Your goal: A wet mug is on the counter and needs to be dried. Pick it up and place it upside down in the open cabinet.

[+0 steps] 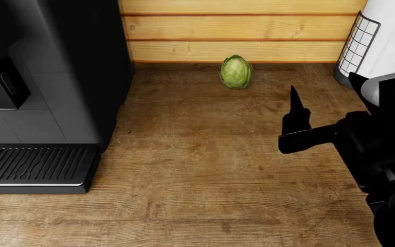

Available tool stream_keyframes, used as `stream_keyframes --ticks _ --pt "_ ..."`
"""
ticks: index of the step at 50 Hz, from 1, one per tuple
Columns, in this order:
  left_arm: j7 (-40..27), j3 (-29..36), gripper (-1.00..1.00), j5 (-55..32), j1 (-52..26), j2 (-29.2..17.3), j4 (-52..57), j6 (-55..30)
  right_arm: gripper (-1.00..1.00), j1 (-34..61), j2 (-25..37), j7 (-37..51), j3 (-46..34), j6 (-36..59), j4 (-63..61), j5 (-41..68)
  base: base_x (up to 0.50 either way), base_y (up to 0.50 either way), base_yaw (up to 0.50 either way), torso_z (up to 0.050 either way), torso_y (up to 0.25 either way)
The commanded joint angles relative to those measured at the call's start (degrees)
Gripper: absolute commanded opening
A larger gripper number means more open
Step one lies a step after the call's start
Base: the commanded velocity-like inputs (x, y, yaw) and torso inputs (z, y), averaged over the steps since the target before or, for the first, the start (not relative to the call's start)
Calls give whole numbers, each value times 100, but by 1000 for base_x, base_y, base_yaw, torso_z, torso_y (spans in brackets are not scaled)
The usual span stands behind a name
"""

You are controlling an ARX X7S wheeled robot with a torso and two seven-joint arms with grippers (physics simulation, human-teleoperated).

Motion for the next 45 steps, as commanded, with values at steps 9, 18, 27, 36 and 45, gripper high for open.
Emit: stream_keyframes --ticks 9,18,27,36,45 --pt "-1443 966 100 -3070 1663 -1002 2232 1077 100 158 -39 157 -111 47 -60 163 0 0 0 0 0" --pt "-1297 933 100 -3356 2660 -1425 3208 1332 100 172 -66 175 -176 43 -74 190 0 0 0 0 0" --pt "-1093 629 100 -3372 3475 -1746 3979 1347 100 240 -20 309 -155 70 -148 415 0 0 0 0 0" --pt "-850 161 100 -3115 4500 -1962 4399 1100 100 223 58 449 -91 46 -319 724 0 0 0 0 0" --pt "-601 -208 100 -2826 5396 -2034 4657 791 100 228 64 425 -133 33 -302 782 0 0 0 0 0"
